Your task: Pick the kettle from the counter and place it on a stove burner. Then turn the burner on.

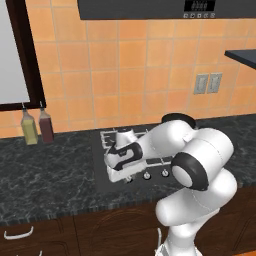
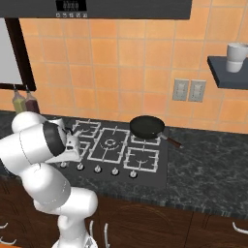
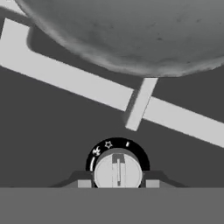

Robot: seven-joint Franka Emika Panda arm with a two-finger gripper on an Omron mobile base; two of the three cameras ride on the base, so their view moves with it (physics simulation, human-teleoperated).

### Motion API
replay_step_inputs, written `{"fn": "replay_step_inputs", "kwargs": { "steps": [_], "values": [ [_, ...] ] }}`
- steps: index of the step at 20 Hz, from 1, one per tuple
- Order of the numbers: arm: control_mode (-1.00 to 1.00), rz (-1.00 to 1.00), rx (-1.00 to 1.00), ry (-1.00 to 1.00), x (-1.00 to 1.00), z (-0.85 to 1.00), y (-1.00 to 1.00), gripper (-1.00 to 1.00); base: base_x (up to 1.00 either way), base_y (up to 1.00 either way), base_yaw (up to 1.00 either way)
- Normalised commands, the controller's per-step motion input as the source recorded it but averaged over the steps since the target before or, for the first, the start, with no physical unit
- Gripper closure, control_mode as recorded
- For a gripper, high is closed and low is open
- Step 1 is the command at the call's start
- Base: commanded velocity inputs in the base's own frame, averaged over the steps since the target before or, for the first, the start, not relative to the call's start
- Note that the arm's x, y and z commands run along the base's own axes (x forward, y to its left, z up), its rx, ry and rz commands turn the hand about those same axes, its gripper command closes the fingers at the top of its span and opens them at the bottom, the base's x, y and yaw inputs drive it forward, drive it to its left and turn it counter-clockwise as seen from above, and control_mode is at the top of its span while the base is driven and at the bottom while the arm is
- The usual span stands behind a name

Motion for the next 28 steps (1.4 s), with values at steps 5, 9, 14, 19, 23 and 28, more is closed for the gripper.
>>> {"fn": "replay_step_inputs", "kwargs": {
  "steps": [5,9,14,19,23,28],
  "values": [
    [-1.0,0.42,0.0,0.0,-0.38,-0.37,-0.02,1.0,0.0,0.0,0.0],
    [-1.0,0.47,0.0,0.0,-0.38,-0.45,-0.04,1.0,0.0,0.0,0.0],
    [-1.0,0.53,0.0,0.0,-0.3,-0.49,-0.01,1.0,0.0,0.0,0.0],
    [-1.0,0.51,0.01,0.0,-0.16,-0.45,0.0,1.0,0.0,0.0,0.0],
    [-1.0,0.17,0.0,-0.03,-0.12,-0.11,0.0,-1.0,0.0,0.0,0.0],
    [-1.0,0.02,0.0,0.0,-0.02,0.0,-0.01,-1.0,0.0,0.0,0.0]
  ]
}}
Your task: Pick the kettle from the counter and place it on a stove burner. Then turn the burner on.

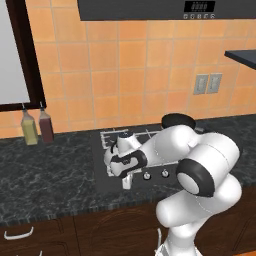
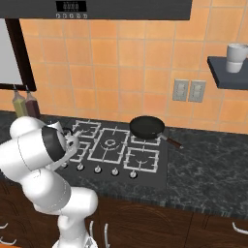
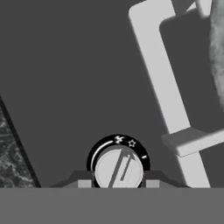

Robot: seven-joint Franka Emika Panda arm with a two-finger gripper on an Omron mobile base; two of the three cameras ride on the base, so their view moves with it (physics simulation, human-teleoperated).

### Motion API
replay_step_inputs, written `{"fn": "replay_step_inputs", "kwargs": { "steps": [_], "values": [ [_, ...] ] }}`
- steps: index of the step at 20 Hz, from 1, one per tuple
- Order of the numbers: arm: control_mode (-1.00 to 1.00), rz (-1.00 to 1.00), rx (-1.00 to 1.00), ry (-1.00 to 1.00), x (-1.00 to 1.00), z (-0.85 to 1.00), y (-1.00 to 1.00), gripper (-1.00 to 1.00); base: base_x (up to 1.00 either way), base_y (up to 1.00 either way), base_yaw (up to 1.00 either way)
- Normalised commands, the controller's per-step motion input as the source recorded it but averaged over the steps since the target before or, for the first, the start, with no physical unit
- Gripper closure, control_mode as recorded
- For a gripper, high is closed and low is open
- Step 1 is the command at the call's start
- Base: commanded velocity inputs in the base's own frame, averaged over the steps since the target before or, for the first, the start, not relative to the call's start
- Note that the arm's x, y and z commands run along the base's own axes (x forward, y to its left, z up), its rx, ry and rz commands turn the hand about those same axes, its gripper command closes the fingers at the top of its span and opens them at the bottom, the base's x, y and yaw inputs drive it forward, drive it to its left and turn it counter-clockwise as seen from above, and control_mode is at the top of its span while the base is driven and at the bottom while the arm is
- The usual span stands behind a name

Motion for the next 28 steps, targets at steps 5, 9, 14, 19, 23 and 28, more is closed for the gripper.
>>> {"fn": "replay_step_inputs", "kwargs": {
  "steps": [5,9,14,19,23,28],
  "values": [
    [-1.0,0.0,0.0,0.0,-0.1,0.01,-0.16,-1.0,0.0,0.0,0.0],
    [-1.0,0.0,0.0,0.0,-0.01,0.15,-0.11,-1.0,0.0,0.0,0.0],
    [-1.0,0.0,0.0,0.0,0.0,0.22,-0.07,-1.0,0.0,0.0,0.0],
    [-1.0,0.0,0.0,0.0,-0.01,0.24,-0.05,-1.0,0.0,0.0,0.0],
    [-1.0,0.0,0.0,0.0,-0.32,0.22,-0.08,-1.0,0.0,0.0,0.0],
    [-1.0,0.0,0.0,-0.04,-0.61,0.19,-0.18,-1.0,0.0,0.0,0.0]
  ]
}}
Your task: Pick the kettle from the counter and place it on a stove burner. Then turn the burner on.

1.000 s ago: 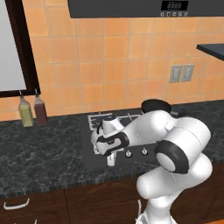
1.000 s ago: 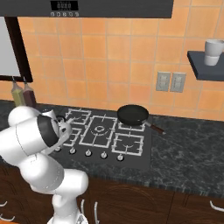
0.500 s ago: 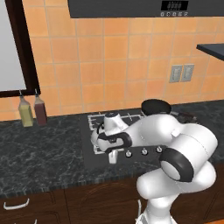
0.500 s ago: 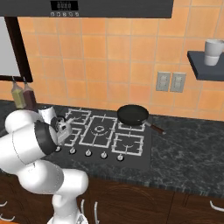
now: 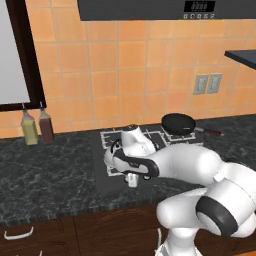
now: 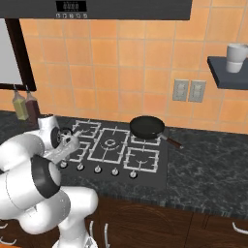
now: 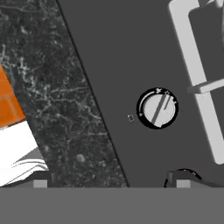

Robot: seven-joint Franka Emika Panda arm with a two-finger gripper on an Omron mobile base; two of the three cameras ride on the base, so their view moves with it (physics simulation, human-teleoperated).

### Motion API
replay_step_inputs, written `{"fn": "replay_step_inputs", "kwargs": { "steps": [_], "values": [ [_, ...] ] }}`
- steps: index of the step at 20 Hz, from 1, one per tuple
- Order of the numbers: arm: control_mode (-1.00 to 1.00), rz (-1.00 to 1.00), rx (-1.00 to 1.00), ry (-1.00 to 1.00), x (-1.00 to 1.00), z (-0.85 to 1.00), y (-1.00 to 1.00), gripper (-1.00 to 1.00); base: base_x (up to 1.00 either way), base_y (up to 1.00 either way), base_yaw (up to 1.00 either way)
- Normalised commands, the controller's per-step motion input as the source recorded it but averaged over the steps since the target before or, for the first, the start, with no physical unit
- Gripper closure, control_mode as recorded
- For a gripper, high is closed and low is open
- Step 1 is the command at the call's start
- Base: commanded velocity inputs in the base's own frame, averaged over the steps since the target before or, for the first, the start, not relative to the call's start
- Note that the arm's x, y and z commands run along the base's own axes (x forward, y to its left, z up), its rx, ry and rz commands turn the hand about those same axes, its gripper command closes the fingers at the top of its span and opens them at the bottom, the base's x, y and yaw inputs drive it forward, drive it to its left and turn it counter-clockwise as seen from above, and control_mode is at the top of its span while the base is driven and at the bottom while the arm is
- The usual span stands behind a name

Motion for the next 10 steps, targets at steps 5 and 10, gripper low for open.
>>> {"fn": "replay_step_inputs", "kwargs": {
  "steps": [5,10],
  "values": [
    [-1.0,0.09,0.0,-0.12,-0.63,0.22,-0.01,-1.0,0.0,0.0,0.0],
    [-1.0,0.23,-0.01,-0.19,-0.48,0.27,0.03,-1.0,0.0,0.0,0.0]
  ]
}}
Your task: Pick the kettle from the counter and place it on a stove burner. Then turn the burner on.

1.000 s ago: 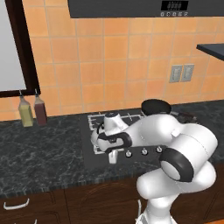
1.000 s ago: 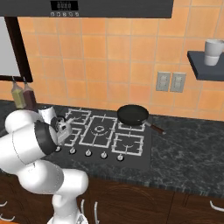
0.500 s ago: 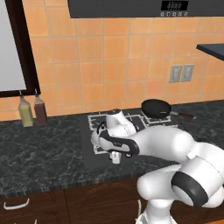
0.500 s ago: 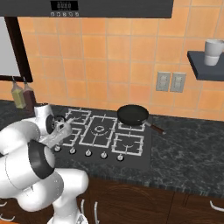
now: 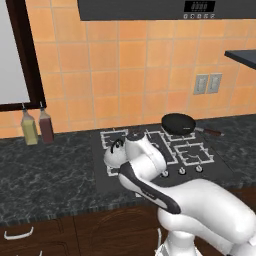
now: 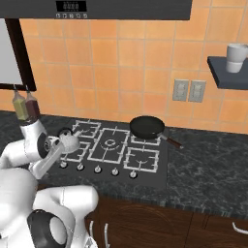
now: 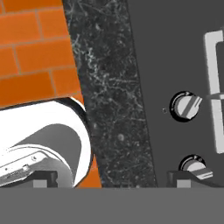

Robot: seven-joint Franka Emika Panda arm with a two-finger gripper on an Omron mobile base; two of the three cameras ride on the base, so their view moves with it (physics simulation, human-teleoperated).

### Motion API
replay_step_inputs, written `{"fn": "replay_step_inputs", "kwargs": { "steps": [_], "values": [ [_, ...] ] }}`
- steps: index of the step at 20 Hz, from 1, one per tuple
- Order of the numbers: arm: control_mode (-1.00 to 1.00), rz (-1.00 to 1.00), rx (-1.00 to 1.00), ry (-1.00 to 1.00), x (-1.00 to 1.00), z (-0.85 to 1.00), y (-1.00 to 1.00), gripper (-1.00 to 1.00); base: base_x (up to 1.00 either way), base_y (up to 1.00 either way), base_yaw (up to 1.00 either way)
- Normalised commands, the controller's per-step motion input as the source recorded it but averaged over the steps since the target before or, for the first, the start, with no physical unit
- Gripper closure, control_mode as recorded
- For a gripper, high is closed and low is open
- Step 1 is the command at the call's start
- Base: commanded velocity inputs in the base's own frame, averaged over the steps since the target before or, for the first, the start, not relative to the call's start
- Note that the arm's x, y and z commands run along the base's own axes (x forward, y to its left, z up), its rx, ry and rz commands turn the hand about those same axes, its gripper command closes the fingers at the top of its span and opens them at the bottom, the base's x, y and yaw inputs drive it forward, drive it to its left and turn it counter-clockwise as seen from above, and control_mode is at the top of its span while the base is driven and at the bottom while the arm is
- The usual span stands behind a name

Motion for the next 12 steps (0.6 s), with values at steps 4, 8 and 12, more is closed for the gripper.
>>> {"fn": "replay_step_inputs", "kwargs": {
  "steps": [4,8,12],
  "values": [
    [-1.0,0.21,-0.07,-0.24,-0.51,0.36,0.25,-1.0,0.0,0.0,0.0],
    [-1.0,0.17,-0.13,-0.24,-0.39,0.45,0.47,-1.0,0.0,0.0,0.0],
    [-1.0,0.14,-0.14,-0.24,-0.33,0.52,0.53,-1.0,0.0,0.0,0.0]
  ]
}}
